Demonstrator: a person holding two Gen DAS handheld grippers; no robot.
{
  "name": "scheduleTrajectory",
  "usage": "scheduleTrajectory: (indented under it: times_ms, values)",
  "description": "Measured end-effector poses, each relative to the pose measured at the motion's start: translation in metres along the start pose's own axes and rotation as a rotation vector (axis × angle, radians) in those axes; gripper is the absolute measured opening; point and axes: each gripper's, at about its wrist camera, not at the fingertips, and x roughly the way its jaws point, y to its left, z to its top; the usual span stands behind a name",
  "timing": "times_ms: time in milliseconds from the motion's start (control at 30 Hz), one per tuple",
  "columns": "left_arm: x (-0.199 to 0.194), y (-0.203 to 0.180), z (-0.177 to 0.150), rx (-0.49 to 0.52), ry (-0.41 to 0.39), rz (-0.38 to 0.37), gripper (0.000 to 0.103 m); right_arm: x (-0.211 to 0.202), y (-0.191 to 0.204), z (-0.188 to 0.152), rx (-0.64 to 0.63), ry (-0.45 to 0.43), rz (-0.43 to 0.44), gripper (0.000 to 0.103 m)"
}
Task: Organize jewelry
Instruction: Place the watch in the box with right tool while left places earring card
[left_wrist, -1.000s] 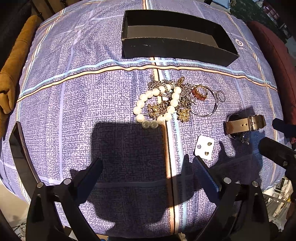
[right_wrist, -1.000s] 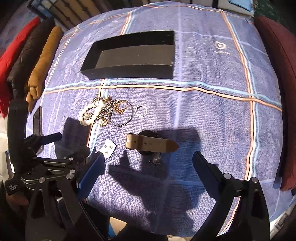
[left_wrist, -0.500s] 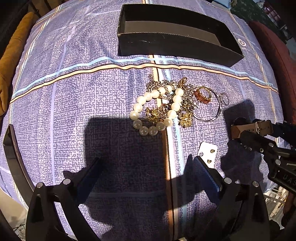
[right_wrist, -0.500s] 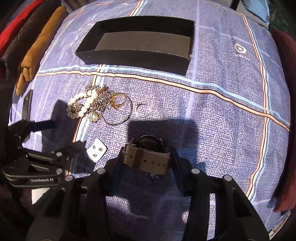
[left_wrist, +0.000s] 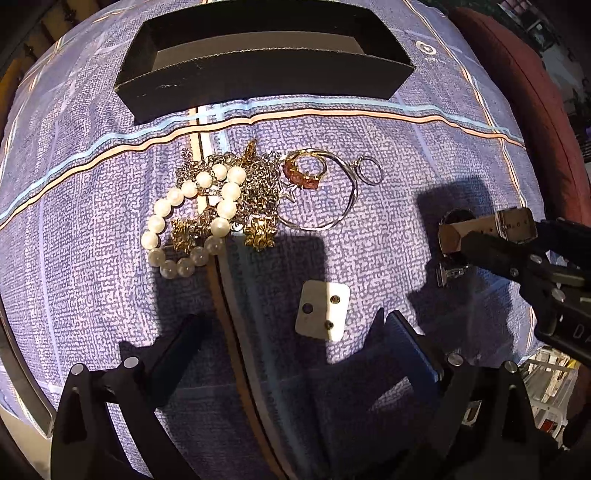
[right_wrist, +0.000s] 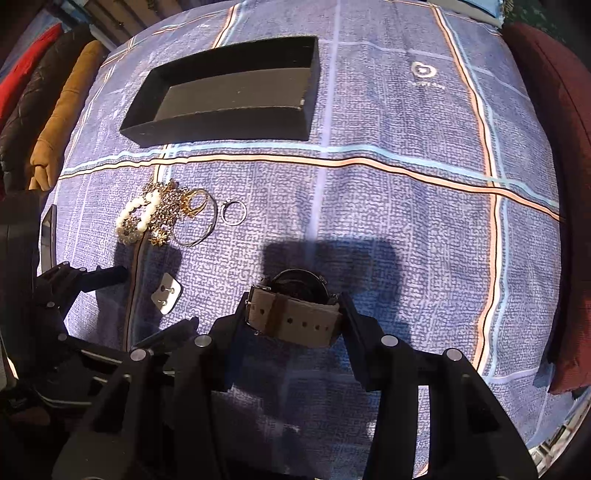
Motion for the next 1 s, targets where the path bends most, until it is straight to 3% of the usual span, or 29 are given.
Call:
scheduleTrajectory:
  times_ms: [67,167,233,333,767,1000]
  values:
    - [0.002,-0.005,0.005,0.002,-0.010,0.017,0.093,-0.001,-0.002,-0.001,0.002,-0.002,-0.004,0.047]
    - [-0.002,-0.009,0.017,0.030,-0.031,0.069,0.070,-0.002,-0.002,-0.002,0.004,-0.005,-0.007,0.047]
    - [-0.008,-0.001,0.018,0.017,-0.051,0.052,0.044,-0.002,-0.002,-0.002,0.005,-0.007,-0.006,0.047]
    - [-0.010,0.005,0.022,-0.010,-0.067,0.044,0.014,-0.002,0.000,-0.003,0.005,-0.007,-0.002,0.047]
    - [-0.039,0.013,0.017,-0.052,-0.104,-0.053,0.012,-0.011,0.013,-0.004,-0.027,-0.020,0.041,0.047]
    - [-0.075,0.019,0.033,-0.046,-0.184,-0.057,0.012,-0.037,0.032,0.021,-0.063,-0.079,0.088,0.047]
